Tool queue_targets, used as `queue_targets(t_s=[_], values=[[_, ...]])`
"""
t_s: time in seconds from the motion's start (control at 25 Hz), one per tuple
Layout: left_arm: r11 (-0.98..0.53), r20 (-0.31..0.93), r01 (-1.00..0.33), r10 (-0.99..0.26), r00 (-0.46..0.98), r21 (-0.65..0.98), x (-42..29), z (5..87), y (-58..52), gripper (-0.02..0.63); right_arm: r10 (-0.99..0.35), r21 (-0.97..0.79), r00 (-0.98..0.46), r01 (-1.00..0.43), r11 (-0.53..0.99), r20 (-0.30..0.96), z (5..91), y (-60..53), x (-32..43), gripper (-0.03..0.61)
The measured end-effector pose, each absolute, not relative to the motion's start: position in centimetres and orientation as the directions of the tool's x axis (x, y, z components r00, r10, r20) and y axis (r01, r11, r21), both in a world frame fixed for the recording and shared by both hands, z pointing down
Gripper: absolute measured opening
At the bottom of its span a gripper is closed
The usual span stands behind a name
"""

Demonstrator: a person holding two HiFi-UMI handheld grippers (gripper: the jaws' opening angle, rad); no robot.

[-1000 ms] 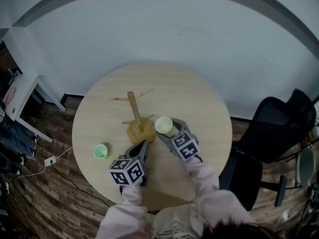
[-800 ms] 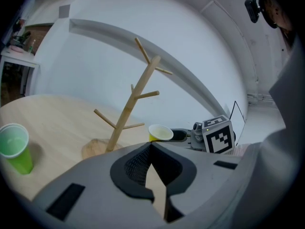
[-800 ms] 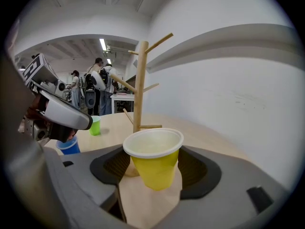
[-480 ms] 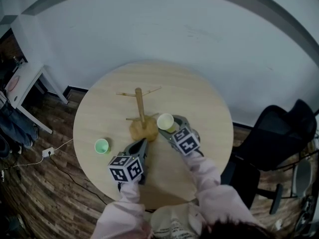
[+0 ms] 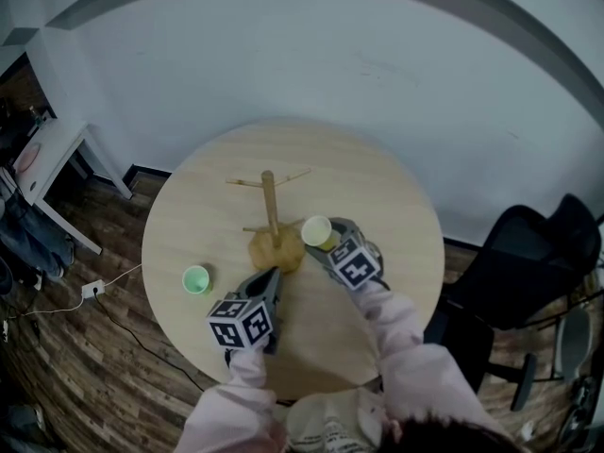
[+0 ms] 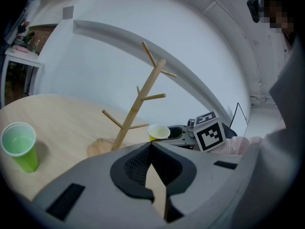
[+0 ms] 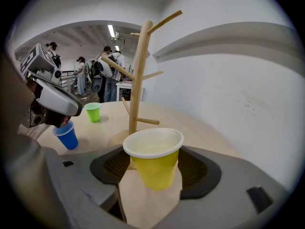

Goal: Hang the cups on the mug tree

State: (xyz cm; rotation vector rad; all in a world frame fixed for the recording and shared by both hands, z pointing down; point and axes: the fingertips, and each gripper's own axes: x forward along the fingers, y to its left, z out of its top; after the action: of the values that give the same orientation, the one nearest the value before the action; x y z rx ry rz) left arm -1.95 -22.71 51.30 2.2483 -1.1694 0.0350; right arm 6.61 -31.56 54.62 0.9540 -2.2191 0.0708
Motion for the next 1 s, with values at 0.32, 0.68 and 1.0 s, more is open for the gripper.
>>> queue_targets(t_s=[0.32, 0.68, 1.0], values=[[-0.416, 0.288, -0.761, -0.748, 0.598, 0.498, -2.8, 51.6, -22.5, 0.005, -0.594, 0.273, -0.446, -0.597, 0.755, 0.669, 54.7, -32.6, 6.3, 0.302], [-0.401, 0.293, -0.766, -0.755, 0.587, 0.503, -3.7, 51.7, -22.3, 0.005, -0.592, 0.338, -0.413, -0.54, 0.771, 0.692, 54.5, -33.5, 5.6, 0.302], [-0.388, 0.295, -0.77, -0.761, 0.578, 0.507, -4.3, 51.7, -22.1, 0.005, -0.595, 0.391, -0.396, -0.484, 0.783, 0.7, 54.8, -33.8, 4.8, 0.302]])
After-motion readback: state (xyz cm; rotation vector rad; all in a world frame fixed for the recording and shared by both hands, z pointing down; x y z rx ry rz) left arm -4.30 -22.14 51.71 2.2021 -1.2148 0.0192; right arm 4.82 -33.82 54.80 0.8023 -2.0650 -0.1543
